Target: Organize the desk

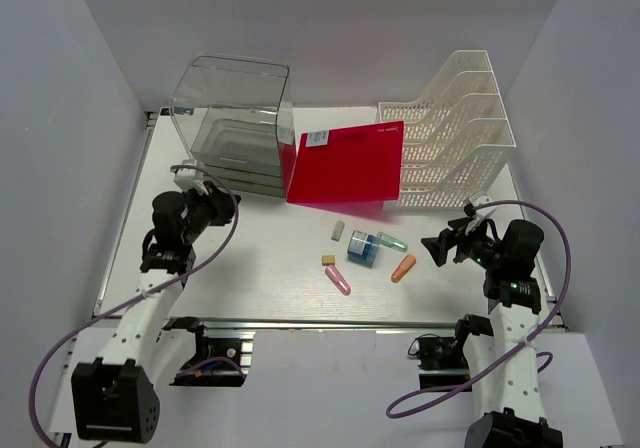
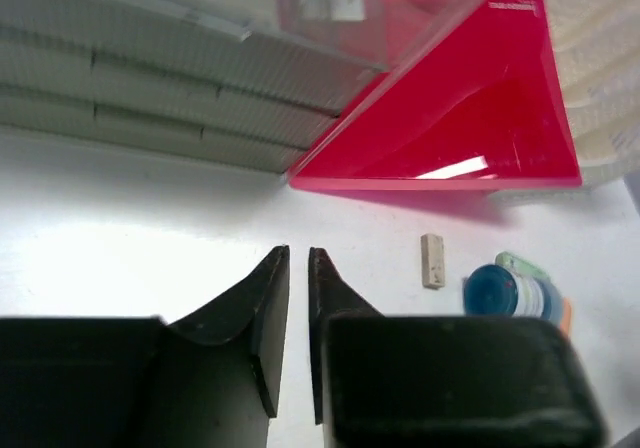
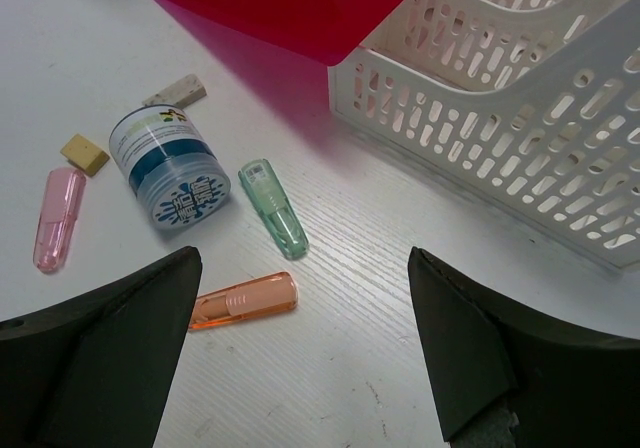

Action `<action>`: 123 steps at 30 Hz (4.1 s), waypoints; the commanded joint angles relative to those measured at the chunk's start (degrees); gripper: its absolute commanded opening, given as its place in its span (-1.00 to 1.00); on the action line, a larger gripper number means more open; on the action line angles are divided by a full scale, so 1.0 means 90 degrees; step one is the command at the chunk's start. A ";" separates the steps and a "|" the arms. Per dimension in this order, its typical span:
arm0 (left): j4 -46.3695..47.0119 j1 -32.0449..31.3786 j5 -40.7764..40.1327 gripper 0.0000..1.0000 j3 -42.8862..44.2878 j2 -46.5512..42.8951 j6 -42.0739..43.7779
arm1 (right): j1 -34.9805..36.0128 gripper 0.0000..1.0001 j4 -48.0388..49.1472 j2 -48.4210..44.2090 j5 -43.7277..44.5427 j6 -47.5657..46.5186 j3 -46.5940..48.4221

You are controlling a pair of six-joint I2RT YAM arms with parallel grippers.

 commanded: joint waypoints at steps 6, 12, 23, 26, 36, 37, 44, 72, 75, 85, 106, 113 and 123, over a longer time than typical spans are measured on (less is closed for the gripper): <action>-0.0150 0.0257 -0.0090 0.59 0.0482 0.1218 -0.1182 | -0.0014 0.79 -0.0058 -0.0085 0.0036 -0.0114 0.0198; 0.0414 0.0472 0.0047 0.66 0.0454 0.1385 -0.2901 | 0.0015 0.78 -0.0038 -0.0202 0.0027 -0.0065 0.0189; 0.2318 0.0727 -0.0372 0.03 -0.0357 0.1628 -0.5481 | 0.0015 0.78 -0.0058 -0.0407 -0.0041 -0.0065 0.0150; 0.3225 0.0727 -0.0499 -0.19 -0.0562 0.1833 -0.5735 | 0.0025 0.79 -0.0048 -0.0397 -0.0042 -0.0065 0.0149; 0.4234 0.0785 -0.0695 -0.05 -0.0592 0.2663 -0.5824 | 0.0016 0.78 0.0001 -0.0358 0.0007 -0.0055 0.0120; 0.4476 0.0785 -0.0715 -0.04 -0.0601 0.2741 -0.5843 | 0.0016 0.79 0.0001 -0.0349 0.0007 -0.0055 0.0120; 0.4917 0.0785 -0.0715 -0.06 -0.0387 0.3357 -0.5853 | 0.0016 0.78 0.0020 -0.0329 0.0027 -0.0055 0.0111; 0.5914 0.0785 -0.0637 -0.30 0.0277 0.4559 -0.5951 | 0.0035 0.78 0.0030 -0.0270 -0.0022 -0.0055 0.0110; 0.6031 0.0785 -0.0637 -0.30 0.0268 0.4627 -0.5970 | 0.0025 0.79 0.0030 -0.0270 -0.0022 -0.0055 0.0101; 0.6285 0.0785 -0.0656 -0.34 0.0307 0.4881 -0.6156 | 0.0025 0.79 0.0020 -0.0270 -0.0003 -0.0065 0.0101; 0.7057 0.0785 -0.0266 -0.87 0.0141 0.4599 -0.6468 | 0.0035 0.78 -0.0019 -0.0241 -0.0110 -0.0123 0.0091; 0.6823 0.0785 -0.0168 -0.87 0.0063 0.3925 -0.6517 | 0.0045 0.79 -0.0544 0.0022 -0.0529 -0.0639 0.0285; 0.6559 0.0785 -0.0158 -0.88 -0.0103 0.3367 -0.6624 | 0.0464 0.79 -0.1023 0.0549 -0.0444 -0.1625 0.0676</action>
